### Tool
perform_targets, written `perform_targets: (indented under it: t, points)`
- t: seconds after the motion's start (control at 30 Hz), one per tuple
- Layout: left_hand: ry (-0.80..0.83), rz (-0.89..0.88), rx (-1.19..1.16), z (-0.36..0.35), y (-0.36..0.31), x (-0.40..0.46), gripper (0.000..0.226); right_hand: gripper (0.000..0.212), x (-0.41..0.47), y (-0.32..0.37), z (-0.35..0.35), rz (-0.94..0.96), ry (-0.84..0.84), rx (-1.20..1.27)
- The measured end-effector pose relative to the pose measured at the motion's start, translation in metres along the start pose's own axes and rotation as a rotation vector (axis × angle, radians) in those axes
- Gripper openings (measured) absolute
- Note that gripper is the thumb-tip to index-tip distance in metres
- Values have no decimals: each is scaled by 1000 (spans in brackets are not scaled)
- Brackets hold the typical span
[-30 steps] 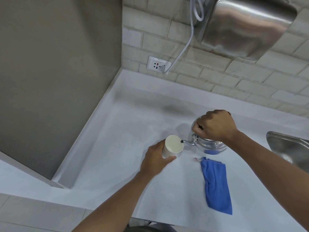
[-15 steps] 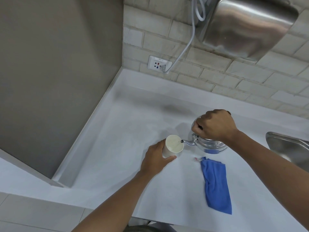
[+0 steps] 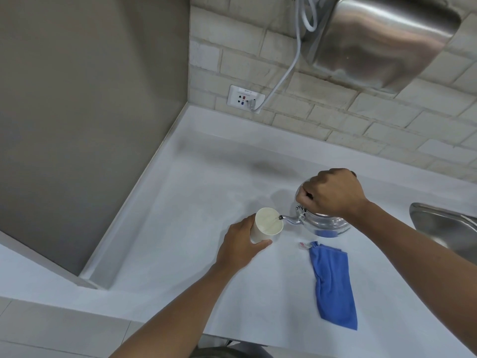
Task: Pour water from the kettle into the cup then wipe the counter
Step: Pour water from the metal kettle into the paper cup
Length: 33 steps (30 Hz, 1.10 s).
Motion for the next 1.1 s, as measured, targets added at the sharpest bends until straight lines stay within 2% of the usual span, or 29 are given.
perform_targets:
  t: [1.1]
  points:
    - [-11, -13, -5, 4, -4, 0, 71, 40, 0, 1, 0, 1, 13, -5]
Point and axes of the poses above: each hand's wrist, its own x-axis towards the middle knuckle, its own z-axis out of the back of the hand, y = z × x, the point moved 10 cm from there along x, towards the middle knuckle, and after that the axes turned 15 degrees about -z, right-handed, at the moved point
